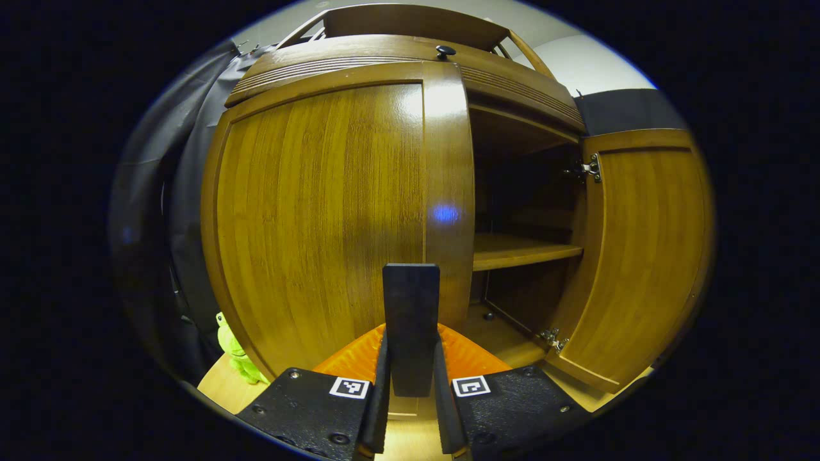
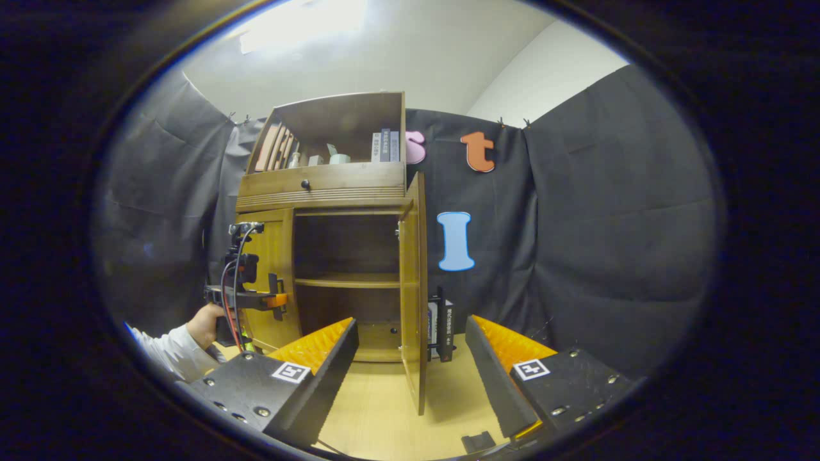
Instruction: Open the right door of the double-door shoe cabinet with the right hand, and open the left door with the left hand.
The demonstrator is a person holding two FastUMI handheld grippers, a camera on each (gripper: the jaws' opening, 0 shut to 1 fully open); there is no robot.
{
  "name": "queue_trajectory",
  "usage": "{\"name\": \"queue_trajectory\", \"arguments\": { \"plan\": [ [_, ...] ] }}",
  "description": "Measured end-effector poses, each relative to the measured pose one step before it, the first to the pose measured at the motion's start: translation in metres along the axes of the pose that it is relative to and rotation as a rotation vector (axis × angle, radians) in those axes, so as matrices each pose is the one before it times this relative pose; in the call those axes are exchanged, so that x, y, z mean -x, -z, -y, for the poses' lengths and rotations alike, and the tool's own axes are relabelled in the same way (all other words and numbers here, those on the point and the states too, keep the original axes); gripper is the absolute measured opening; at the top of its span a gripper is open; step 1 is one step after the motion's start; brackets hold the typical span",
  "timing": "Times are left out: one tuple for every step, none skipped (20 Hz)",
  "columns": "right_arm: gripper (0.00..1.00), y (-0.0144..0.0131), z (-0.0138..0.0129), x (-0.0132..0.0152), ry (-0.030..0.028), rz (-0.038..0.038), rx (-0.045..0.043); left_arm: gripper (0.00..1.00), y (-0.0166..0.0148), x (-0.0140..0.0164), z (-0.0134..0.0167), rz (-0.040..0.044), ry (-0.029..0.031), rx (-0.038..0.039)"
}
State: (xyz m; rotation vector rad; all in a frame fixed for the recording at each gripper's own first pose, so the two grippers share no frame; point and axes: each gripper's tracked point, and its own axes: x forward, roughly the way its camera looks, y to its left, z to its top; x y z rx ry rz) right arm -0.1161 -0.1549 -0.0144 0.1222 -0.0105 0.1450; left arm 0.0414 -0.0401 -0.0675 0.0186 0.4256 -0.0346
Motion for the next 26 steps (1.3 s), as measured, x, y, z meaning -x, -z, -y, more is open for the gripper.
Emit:
{"name": "queue_trajectory", "arguments": {
  "plan": [
    [0.99,0.00004,-0.0002,0.00034,-0.00351,0.00495,0.00596,0.34,-0.00268,-0.00157,-0.00128,-0.00519,0.00977,-0.00831],
    [1.0,-0.00261,0.00045,-0.00001,-0.00341,0.00485,0.00128,0.34,0.00964,0.00247,-0.00172,-0.0024,0.0118,-0.00572],
    [0.99,0.00211,0.00206,0.00002,0.00275,-0.00265,-0.00445,0.34,-0.0003,0.00082,0.00137,-0.00283,0.00781,0.0028],
    [1.0,0.00095,0.00416,0.00163,0.01041,-0.0032,-0.00467,0.34,-0.00175,-0.00091,-0.00004,0.00449,0.0065,-0.00492],
    [1.0,0.00018,0.00289,0.00197,0.00848,0.00177,-0.00626,0.34,0.00095,0.00042,-0.00113,-0.00578,0.00425,-0.00312],
    [0.99,-0.00139,0.00044,0.002,0.00106,0.00259,-0.00444,0.34,-0.00122,-0.00013,0.00141,0.01389,0.00413,0.01187],
    [1.0,-0.00033,-0.00245,0.00014,-0.00305,0.00224,-0.00148,0.33,-0.00112,-0.00105,0.00078,0.00538,0.00181,0.01285],
    [0.99,-0.00018,-0.00002,0.0003,-0.00225,0.00211,0.00463,0.33,-0.00121,0.00298,-0.00125,0.00629,0.00634,-0.00678],
    [0.99,0.00115,0.00166,0.00051,0.00078,-0.00303,0.00466,0.33,-0.00203,-0.00054,-0.00024,0.00507,0.00542,-0.00787],
    [0.99,0.00236,0.00205,-0.0001,0.0072,-0.00666,0.00202,0.33,0.00035,0.00069,0.00202,0.00378,0.00475,-0.0045],
    [1.0,0.00122,0.00239,0.00087,0.00492,-0.0052,-0.00234,0.33,0.00003,0.0,-0.00055,-0.00123,0.00523,-0.00791],
    [0.99,-0.00154,-0.00064,0.00069,-0.00145,0.00134,-0.00417,0.33,-0.00062,0.00142,0.00039,-0.00169,0.00251,-0.00401],
    [0.98,-0.00141,-0.00246,0.00104,-0.00334,0.00409,-0.0037,0.33,-0.0009,-0.00035,-0.00007,0.00283,-0.00032,0.00116],
    [0.99,-0.00195,-0.00061,0.00118,-0.00323,0.00211,-0.00145,0.33,-0.00004,-0.00187,0.00127,0.00027,0.00345,-0.00565],
    [0.99,0.00033,-0.00101,0.00056,-0.0012,0.00074,-0.00008,0.32,-0.00099,-0.00077,0.00042,0.00108,0.00349,-0.00303],
    [0.99,-0.00164,0.00037,0.00092,0.00138,0.00034,0.00038,0.31,-0.00055,0.00066,0.00121,0.00126,0.00646,0.00528],
    [0.99,-0.00099,-0.00132,0.00067,-0.0014,0.00258,0.00121,0.31,0.0007,-0.00022,0.00019,-0.00332,0.00591,0.0057],
    [0.99,-0.00196,-0.0016,0.00054,-0.00098,0.00291,0.00044,0.31,-0.00021,0.00222,-0.0002,-0.00107,0.00452,0.00619],
    [0.99,-0.00043,-0.00141,-0.00033,0.0,0.00169,-0.00014,0.29,-0.00179,0.00103,-0.00058,0.00091,-0.00092,-0.00026],
    [0.99,-0.00027,-0.0012,0.00064,-0.00226,0.00011,0.00071,0.31,0.00044,0.00137,-0.00068,0.00129,-0.00382,-0.00814],
    [0.99,-0.00011,-0.00278,-0.00011,-0.00332,-0.0009,0.00192,0.3,-0.00148,-0.00137,-0.00076,0.00502,-0.00316,-0.00196],
    [0.99,0.00027,-0.00168,-0.00004,-0.00228,-0.00167,0.00408,0.3,-0.00135,-0.00016,0.00094,0.00052,-0.00223,-0.00252],
    [0.99,0.00026,-0.00207,-0.00175,-0.0014,-0.00155,0.0043,0.28,-0.00151,-0.00049,-0.00028,0.00225,-0.00054,0.00058],
    [0.99,-0.00053,-0.00184,-0.00135,-0.00177,-0.00036,0.00134,0.28,0.00068,0.00106,-0.00047,-0.00115,-0.00257,0.00146],
    [0.99,-0.00004,-0.00294,-0.00117,-0.00531,0.0017,-0.00247,0.28,-0.00129,-0.00116,-0.00071,-0.00234,-0.00484,-0.00031],
    [0.99,0.00013,-0.00278,-0.00043,-0.0064,0.00079,-0.00157,0.28,-0.00056,-0.00049,-0.00109,-0.0017,-0.00817,0.00175]
  ]
}}
